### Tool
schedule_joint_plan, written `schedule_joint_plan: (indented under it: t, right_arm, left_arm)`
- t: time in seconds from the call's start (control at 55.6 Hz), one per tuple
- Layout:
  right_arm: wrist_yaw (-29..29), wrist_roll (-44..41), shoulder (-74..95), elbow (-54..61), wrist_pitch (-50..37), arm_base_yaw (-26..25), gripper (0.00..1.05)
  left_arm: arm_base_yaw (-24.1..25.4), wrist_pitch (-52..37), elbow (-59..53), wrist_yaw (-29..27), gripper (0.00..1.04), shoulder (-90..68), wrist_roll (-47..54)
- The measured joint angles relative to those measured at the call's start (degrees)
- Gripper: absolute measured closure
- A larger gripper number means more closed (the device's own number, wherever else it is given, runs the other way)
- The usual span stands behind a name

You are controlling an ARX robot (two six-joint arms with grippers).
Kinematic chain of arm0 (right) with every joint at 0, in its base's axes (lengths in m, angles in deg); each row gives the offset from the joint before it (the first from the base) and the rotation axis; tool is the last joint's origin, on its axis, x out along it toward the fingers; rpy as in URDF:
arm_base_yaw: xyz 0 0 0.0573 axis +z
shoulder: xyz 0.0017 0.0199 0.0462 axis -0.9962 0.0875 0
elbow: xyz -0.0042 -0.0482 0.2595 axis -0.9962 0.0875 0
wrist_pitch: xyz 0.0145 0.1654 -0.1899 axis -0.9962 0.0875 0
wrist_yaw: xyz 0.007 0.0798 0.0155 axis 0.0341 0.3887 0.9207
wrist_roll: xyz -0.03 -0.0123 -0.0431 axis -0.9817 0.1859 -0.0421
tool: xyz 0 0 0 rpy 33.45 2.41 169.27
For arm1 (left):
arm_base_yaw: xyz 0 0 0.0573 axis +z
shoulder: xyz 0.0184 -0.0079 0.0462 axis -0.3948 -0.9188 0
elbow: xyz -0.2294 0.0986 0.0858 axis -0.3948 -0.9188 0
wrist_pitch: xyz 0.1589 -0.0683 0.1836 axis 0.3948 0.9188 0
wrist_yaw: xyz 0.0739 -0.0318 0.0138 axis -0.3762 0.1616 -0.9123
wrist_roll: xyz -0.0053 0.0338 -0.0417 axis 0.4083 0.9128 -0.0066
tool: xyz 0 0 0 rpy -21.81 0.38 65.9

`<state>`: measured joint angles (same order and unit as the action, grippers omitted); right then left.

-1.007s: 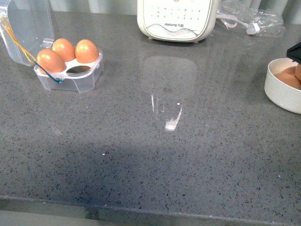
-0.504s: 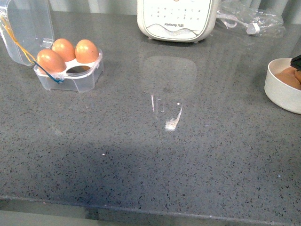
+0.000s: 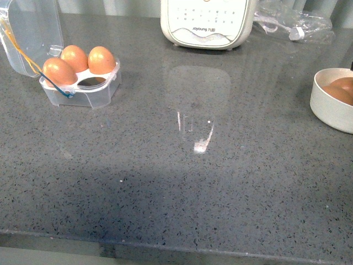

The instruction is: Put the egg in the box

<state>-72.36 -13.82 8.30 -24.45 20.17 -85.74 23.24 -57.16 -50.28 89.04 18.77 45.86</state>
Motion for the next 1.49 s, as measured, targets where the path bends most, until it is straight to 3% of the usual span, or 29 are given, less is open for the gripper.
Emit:
schedule_joint_plan:
  t: [0.36,0.594,0.719,0.935,1.223,1.493]
  right_arm:
    - [-2.1,2.1,-3.7,-7.2,1.9,5.9,0.62]
    - [-1.8,6.7,2.0,-15.4,-0.3,13.7,0.62]
    - [2.3,6.1,7.4,-19.9,0.4,21.2,0.62]
    - [11.3,0.0,9.6,-22.4,3.3,27.4,0.62]
    - [18.4,-5.6,13.1,-28.9,10.1,28.1,0.62]
    - [18.4,-5.6,18.1,-34.5,11.8,29.3,0.62]
  left_arm:
    - [0.0,0.0,0.0,0.0,0.07,0.0,0.0]
    - [0.0,0.0,0.0,0.0,0.07,0.0,0.0]
    - [0.0,0.0,0.0,0.0,0.07,0.0,0.0]
    - [0.0,0.0,0.0,0.0,0.07,0.0,0.0]
    - [0.0,0.0,0.0,0.0,0.07,0.0,0.0]
    - [0.0,0.0,0.0,0.0,0.07,0.0,0.0]
